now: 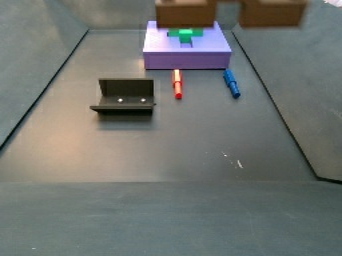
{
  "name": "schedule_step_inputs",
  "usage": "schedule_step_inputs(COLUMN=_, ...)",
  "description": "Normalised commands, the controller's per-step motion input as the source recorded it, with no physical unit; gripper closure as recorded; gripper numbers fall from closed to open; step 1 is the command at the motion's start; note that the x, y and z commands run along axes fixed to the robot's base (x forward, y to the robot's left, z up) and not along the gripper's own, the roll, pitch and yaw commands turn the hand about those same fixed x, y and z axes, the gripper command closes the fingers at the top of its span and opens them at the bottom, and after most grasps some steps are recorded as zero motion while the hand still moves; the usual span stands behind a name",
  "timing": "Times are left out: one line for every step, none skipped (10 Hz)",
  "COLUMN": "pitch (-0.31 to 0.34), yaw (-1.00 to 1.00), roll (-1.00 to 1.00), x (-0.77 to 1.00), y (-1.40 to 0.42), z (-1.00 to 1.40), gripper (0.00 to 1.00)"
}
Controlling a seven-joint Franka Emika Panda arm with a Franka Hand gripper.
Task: Pick up the brown object. Move up. Move to above the board. Insert the brown object.
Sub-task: Move to above the board.
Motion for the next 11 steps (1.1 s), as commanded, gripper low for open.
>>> schedule_step_inputs(pitch=-0.009, yaw=0.08, roll=-0.02, x=0.12, y=-1.4, z=0.13, gripper=1.0)
schedule_step_inputs(pitch=-0.003, yaw=0.03, roll=-0.01, x=0.12, y=-1.4, z=0.13, gripper=1.0)
schedule_step_inputs(pitch=0.009, yaw=0.02, roll=0.0, x=0.12, y=-1.4, z=0.13, gripper=1.0)
schedule_step_inputs(pitch=0.013, yaw=0.01, roll=-0.01, x=0.12, y=-1.4, z=0.14, gripper=1.0)
schedule_step_inputs(pitch=0.025, yaw=0.01, roll=0.0, x=0.12, y=-1.4, z=0.14, gripper=1.0)
schedule_step_inputs(pitch=0.053, yaw=0.01, roll=0.0, x=0.13, y=-1.4, z=0.15, gripper=1.0)
schedule_step_inputs(pitch=0.074, yaw=0.01, roll=0.01, x=0.14, y=-1.4, z=0.15, gripper=1.0)
schedule_step_inputs(pitch=0.102, yaw=0.01, roll=0.0, x=0.17, y=-1.4, z=0.15, gripper=1.0)
schedule_step_inputs(pitch=0.129, yaw=0.01, roll=0.0, x=0.2, y=-1.4, z=0.16, gripper=1.0)
schedule_step_inputs(pitch=0.156, yaw=0.01, roll=0.01, x=0.25, y=-1.4, z=0.18, gripper=1.0)
schedule_step_inputs(pitch=0.168, yaw=0.01, roll=0.02, x=0.14, y=-0.66, z=0.1, gripper=1.0)
